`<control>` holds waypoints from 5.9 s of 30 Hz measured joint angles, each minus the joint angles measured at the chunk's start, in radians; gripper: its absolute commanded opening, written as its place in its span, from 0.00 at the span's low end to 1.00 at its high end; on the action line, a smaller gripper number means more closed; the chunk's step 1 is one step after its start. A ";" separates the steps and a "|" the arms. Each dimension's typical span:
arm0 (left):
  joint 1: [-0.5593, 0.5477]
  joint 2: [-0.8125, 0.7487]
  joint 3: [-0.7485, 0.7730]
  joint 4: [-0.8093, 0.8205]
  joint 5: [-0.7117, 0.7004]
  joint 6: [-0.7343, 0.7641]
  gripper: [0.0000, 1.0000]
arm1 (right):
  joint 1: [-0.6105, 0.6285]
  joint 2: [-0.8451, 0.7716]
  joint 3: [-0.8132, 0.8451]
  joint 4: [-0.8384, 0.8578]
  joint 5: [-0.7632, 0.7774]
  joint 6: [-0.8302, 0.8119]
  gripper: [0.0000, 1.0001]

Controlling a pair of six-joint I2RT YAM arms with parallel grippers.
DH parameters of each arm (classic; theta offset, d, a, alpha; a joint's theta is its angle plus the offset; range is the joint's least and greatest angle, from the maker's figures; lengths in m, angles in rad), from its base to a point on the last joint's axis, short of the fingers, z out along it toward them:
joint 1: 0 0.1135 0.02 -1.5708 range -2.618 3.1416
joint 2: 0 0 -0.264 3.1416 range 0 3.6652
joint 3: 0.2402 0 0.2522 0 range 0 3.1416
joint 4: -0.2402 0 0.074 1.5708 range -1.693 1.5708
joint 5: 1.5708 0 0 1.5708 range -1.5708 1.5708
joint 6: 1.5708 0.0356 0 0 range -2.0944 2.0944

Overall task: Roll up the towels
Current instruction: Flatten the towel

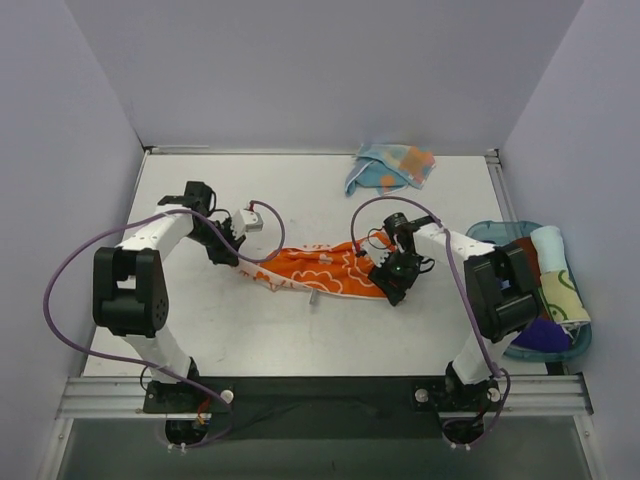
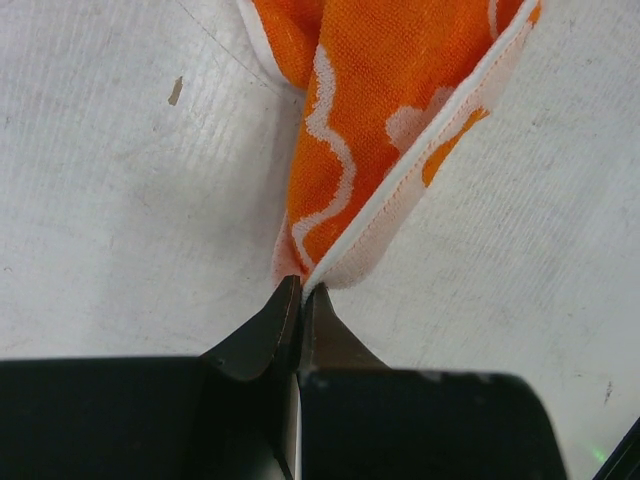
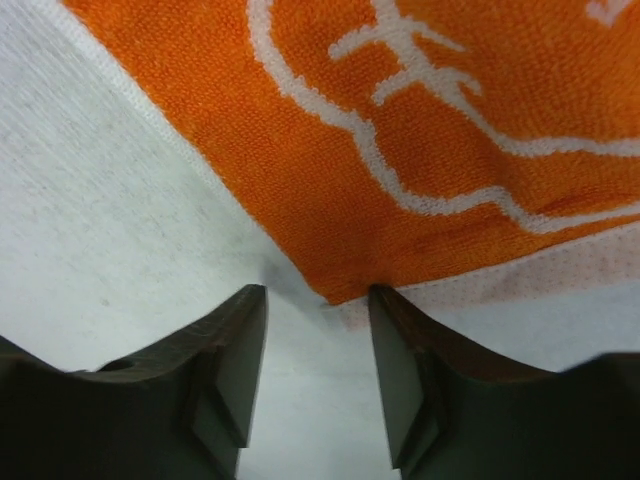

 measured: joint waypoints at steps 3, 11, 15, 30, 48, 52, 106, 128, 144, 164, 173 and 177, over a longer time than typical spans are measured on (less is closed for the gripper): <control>0.005 0.004 0.011 -0.002 0.010 -0.017 0.00 | 0.016 0.005 0.000 0.009 0.030 -0.003 0.29; 0.020 0.020 0.055 -0.013 0.026 -0.069 0.00 | 0.027 0.007 0.001 0.026 0.072 -0.010 0.00; 0.031 0.022 0.120 -0.029 0.048 -0.106 0.00 | 0.011 -0.010 0.052 -0.014 0.072 0.003 0.00; 0.045 0.005 0.155 -0.039 0.077 -0.147 0.00 | 0.012 -0.113 0.187 -0.105 0.015 0.024 0.54; 0.051 0.034 0.141 -0.049 0.082 -0.148 0.00 | 0.191 0.047 0.051 -0.034 0.080 0.035 0.42; 0.060 0.042 0.141 -0.049 0.082 -0.148 0.00 | 0.214 0.055 0.051 -0.031 0.121 0.034 0.38; 0.144 0.048 0.566 0.091 0.174 -0.463 0.00 | -0.105 0.055 0.937 -0.197 0.198 0.023 0.00; 0.008 -0.340 -0.395 -0.101 -0.026 0.196 0.09 | 0.151 -0.096 -0.007 -0.149 0.148 -0.062 0.04; 0.040 -0.457 -0.389 -0.293 -0.082 0.314 0.38 | 0.177 -0.254 0.015 -0.237 0.079 0.018 0.29; -0.021 -0.256 -0.468 -0.061 -0.130 0.140 0.10 | 0.165 0.045 -0.012 -0.130 0.147 0.257 0.11; -0.020 -0.254 -0.467 -0.059 -0.138 0.122 0.06 | 0.195 0.029 -0.036 -0.132 0.212 0.268 0.28; -0.020 -0.254 -0.454 -0.075 -0.154 0.125 0.17 | 0.209 0.019 -0.029 -0.143 0.193 0.275 0.44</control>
